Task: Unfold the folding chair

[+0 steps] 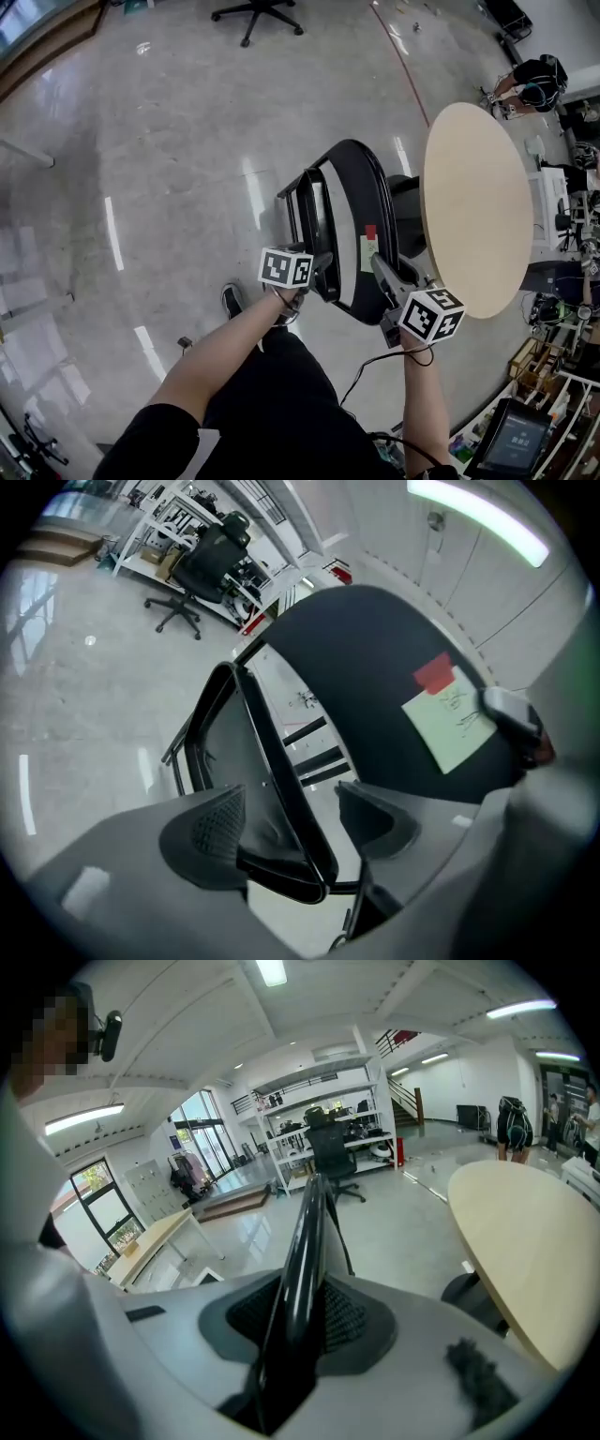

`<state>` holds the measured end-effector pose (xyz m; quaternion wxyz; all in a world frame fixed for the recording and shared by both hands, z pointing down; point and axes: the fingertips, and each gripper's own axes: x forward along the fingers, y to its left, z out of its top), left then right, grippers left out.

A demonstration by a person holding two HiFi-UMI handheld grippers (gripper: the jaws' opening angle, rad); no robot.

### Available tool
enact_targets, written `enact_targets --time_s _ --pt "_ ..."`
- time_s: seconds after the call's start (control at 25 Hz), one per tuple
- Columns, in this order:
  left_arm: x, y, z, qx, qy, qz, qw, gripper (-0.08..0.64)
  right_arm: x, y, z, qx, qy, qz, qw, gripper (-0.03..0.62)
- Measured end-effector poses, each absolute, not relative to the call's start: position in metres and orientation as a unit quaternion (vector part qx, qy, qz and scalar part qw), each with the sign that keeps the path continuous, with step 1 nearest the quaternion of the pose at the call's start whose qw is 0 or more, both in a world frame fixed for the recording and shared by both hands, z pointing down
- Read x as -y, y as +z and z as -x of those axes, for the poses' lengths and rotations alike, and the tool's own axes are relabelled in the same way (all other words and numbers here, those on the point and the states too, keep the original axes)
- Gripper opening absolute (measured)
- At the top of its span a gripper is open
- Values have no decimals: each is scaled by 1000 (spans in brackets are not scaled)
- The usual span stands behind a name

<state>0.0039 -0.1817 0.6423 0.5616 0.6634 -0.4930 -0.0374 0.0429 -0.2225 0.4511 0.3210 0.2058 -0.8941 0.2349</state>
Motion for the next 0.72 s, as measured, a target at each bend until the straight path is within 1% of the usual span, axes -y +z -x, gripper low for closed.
enact_targets --time_s 0.12,0.28,0.32,0.36,0.4,0.44,0.52,0.6,0.72 --pt "188 669 -5 505 -19 -638 581 302 212 453 -28 896 227 -206 320 103" --pt "172 699 6 479 -54 -633 606 299 173 469 10 897 223 -204 322 104" --pt "161 710 15 471 -61 -628 616 288 157 474 24 897 222 -203 323 104" --pt "151 720 23 468 -67 -620 626 263 143 478 36 897 221 -203 324 103" --pt "145 729 29 469 -71 -610 634 233 134 481 43 897 221 -203 325 104" --pt "144 734 32 472 -74 -603 639 181 131 482 45 897 219 -205 326 104" --pt "153 732 27 475 -84 -595 643 176 140 479 38 896 215 -211 326 103" --pt "165 722 18 475 -100 -580 655 142 153 474 27 896 216 -212 325 103" --pt "157 718 23 468 -118 -562 672 116 144 472 33 899 219 -203 320 103"
